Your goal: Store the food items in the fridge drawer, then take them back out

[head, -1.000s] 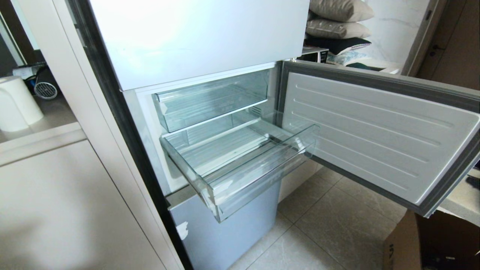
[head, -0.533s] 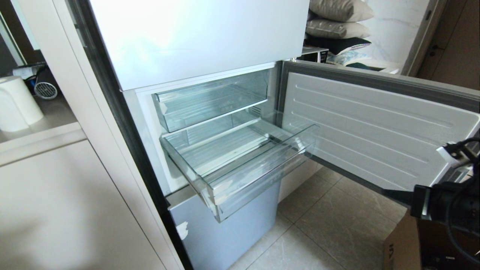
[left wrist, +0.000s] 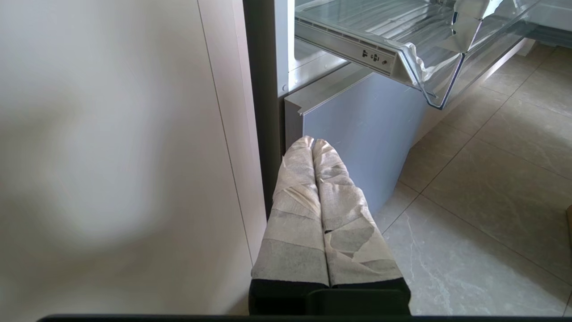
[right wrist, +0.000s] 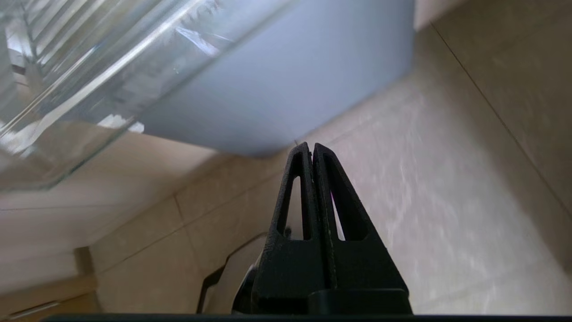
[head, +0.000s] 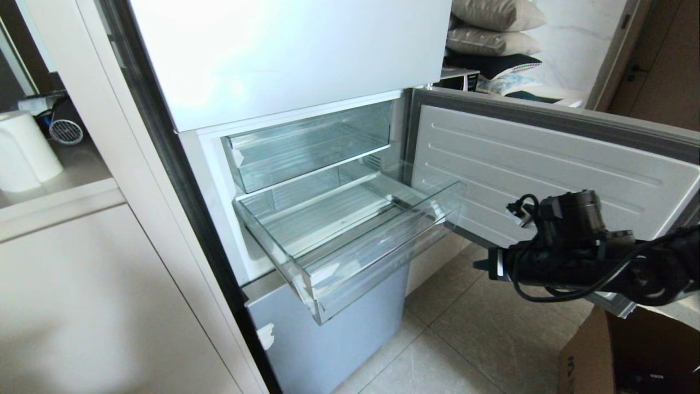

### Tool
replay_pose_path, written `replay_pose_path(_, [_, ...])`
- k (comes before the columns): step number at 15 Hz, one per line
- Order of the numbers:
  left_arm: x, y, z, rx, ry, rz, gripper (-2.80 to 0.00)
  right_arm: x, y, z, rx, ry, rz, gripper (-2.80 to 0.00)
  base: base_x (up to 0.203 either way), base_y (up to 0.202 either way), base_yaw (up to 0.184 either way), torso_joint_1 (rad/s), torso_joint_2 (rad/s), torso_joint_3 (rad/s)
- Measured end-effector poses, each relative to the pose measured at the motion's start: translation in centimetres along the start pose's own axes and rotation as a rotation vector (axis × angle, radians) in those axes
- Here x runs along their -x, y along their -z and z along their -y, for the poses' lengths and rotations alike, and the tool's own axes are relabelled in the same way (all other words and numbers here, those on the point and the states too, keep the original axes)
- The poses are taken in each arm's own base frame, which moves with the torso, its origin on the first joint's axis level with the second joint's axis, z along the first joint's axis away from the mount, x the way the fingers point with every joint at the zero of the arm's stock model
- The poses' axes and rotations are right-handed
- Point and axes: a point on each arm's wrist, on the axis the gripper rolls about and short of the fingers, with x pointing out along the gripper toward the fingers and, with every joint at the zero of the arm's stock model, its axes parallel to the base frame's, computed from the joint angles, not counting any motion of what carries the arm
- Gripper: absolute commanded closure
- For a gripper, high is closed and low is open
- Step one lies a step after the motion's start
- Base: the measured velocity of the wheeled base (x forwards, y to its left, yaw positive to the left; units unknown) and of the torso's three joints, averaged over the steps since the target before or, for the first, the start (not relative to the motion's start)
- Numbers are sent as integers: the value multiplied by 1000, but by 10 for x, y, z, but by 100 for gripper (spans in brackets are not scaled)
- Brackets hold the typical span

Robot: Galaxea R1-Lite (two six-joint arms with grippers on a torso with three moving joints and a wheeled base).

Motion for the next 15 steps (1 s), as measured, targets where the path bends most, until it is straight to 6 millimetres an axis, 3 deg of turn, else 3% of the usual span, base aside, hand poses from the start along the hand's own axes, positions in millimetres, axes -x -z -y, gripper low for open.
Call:
replay_pose_path(4, [0, 0, 0, 0, 0, 0, 0, -62, 1, -23, 98, -79, 44, 0, 0, 0, 0, 0, 0, 0])
replay_pose_path(10, [0, 0, 0, 0, 0, 0, 0, -138, -7, -69, 162, -90, 134, 0, 0, 0, 0, 0, 0, 0])
replay_pose_path(15, [0, 0, 0, 0, 0, 0, 0, -197, -21, -100, 131, -88, 454, 0, 0, 0, 0, 0, 0, 0])
